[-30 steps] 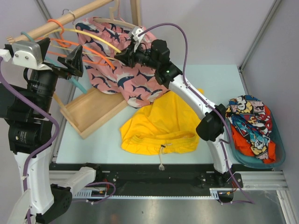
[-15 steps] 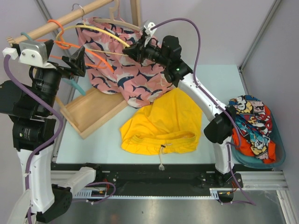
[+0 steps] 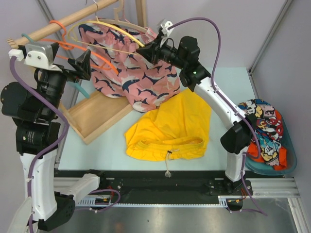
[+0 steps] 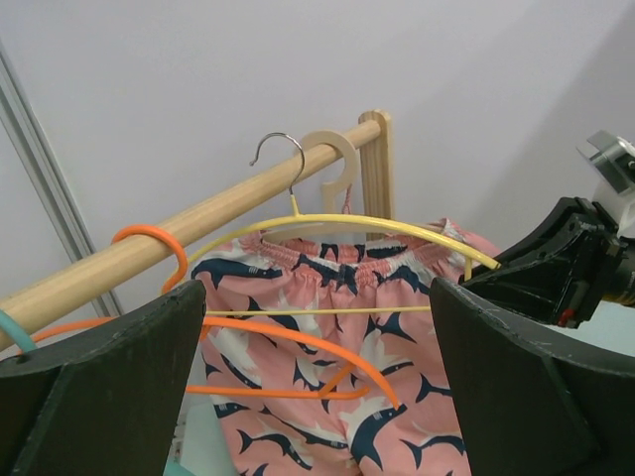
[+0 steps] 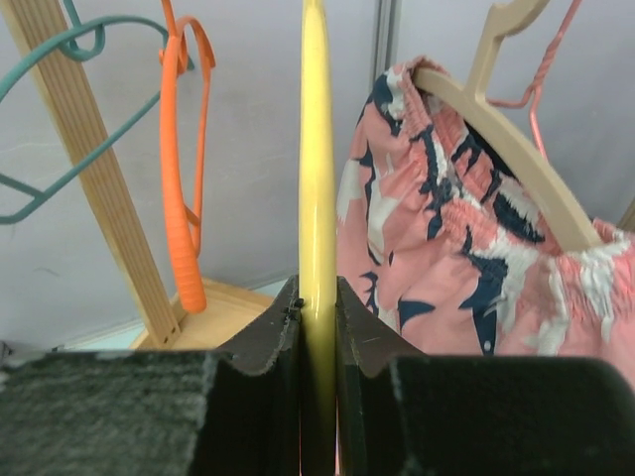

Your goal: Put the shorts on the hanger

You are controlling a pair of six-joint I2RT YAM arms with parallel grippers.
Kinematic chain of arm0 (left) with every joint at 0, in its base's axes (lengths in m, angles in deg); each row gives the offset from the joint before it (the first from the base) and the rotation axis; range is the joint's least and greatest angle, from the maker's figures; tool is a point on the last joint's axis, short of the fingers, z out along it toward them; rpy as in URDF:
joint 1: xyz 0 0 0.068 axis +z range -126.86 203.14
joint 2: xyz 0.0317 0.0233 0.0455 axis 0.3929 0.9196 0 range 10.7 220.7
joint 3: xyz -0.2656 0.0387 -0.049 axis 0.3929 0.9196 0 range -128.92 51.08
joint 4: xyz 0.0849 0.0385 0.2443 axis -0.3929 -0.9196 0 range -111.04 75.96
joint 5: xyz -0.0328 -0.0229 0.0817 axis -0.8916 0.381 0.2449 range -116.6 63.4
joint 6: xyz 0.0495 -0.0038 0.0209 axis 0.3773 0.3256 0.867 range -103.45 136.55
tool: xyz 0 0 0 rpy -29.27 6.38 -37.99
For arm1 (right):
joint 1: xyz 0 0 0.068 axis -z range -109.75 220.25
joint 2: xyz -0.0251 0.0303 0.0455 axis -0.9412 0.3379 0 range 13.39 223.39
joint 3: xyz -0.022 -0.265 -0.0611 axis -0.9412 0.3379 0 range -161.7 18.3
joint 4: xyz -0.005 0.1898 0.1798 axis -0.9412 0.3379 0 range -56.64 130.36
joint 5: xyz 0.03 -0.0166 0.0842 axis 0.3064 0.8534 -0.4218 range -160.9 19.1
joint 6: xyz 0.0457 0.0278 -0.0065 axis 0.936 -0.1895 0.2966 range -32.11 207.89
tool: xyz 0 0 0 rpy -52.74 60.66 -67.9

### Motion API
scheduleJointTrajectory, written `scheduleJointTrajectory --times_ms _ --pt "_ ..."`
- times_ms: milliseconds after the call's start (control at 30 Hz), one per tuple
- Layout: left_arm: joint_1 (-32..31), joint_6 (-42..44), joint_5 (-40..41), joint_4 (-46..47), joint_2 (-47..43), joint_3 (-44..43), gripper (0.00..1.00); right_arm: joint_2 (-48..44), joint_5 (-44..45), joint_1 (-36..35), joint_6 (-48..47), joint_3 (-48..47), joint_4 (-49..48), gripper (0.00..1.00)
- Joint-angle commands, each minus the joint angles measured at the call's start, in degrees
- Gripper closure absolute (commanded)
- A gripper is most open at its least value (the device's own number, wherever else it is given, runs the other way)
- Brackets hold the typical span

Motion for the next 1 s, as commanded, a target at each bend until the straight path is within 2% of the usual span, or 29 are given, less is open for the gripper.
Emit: scheduleJointTrajectory --times_ms 0,267,467,567,667,733,867,967 --pt "0.5 1.0 -3.0 0.8 0.5 1.0 0.00 -7.7 -1.5 1.4 -1.9 5.0 -2.8 1.00" --pt "0.5 1.2 -23.2 -2.2 1.5 6.2 0.00 -21.0 -2.6 4.0 -6.1 20.4 1.1 1.00" --pt "0.1 0.6 -30.0 -3.6 3.3 8.6 0.00 -32.3 -1.7 7.7 -10.1 32.9 6.0 1.00" --pt "-3.2 3.9 -31.0 -4.2 3.0 10.8 0.00 -35.7 -3.6 10.2 -11.3 34.8 13.8 1.00" --pt "-8.8 9.1 -27.1 -6.7 2.6 12.8 0.00 -39.8 -8.3 11.8 -14.3 35.3 23.3 1.00" --pt "-11.0 11.7 -26.9 -9.2 2.2 14.4 0.00 -42.9 -11.0 12.0 -15.9 35.4 32.6 1.00" --pt "-11.2 13.4 -27.8 -9.6 -1.1 19.9 0.00 -48.8 -12.2 12.1 -17.6 38.1 48.2 1.00" --pt "-11.2 17.7 -30.8 -10.0 -7.4 27.3 0.00 -54.5 -14.1 12.1 -19.7 40.4 53.1 1.00"
